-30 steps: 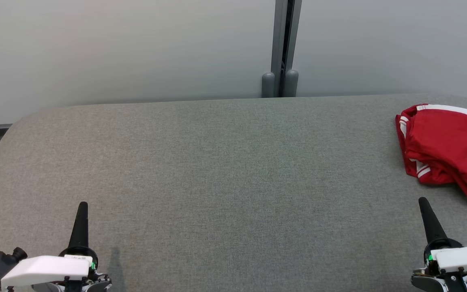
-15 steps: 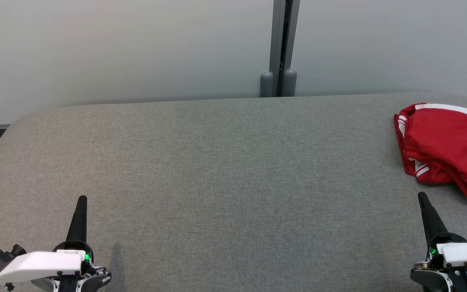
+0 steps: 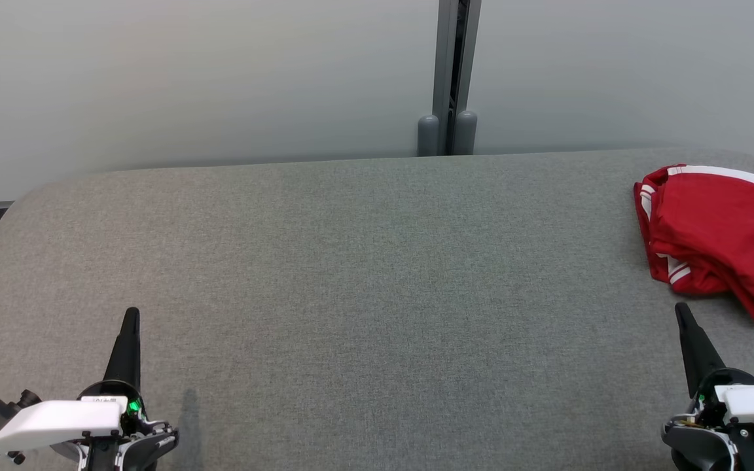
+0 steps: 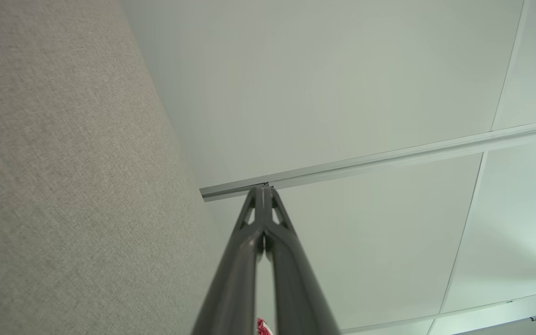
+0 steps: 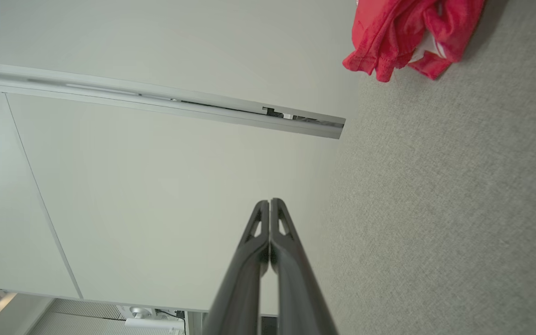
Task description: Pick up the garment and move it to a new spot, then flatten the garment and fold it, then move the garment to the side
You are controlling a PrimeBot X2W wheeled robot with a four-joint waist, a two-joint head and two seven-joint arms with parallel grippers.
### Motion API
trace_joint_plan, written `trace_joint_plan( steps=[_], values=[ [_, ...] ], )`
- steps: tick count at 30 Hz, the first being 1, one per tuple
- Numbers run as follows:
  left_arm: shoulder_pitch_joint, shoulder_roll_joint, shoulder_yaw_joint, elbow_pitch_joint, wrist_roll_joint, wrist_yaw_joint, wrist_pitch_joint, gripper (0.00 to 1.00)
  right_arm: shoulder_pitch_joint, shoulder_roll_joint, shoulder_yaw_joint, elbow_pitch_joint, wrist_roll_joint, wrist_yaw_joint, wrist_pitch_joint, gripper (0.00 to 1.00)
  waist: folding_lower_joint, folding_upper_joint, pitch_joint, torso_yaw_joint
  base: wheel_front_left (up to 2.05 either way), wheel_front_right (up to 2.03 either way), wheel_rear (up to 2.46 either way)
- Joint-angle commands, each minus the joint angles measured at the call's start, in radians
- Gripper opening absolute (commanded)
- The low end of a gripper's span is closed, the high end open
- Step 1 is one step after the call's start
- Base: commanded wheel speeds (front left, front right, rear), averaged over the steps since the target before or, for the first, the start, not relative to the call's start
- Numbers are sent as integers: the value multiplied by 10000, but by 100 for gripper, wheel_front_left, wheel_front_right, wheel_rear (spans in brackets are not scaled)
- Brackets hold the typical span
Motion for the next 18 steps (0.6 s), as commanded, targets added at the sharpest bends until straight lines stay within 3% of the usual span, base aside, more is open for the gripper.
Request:
trace_joint_plan(
  steps=[1,18],
  values=[
    [-232,67,40,-63,-219,-77,61,0,-140,-9,-59,-2,229,3,87,0,0,0,2,-5,0,0,0],
    [-394,77,73,-63,-1397,-113,369,0,-292,41,-150,31,1331,4,380,0,0,0,21,-61,0,0,0]
  ],
)
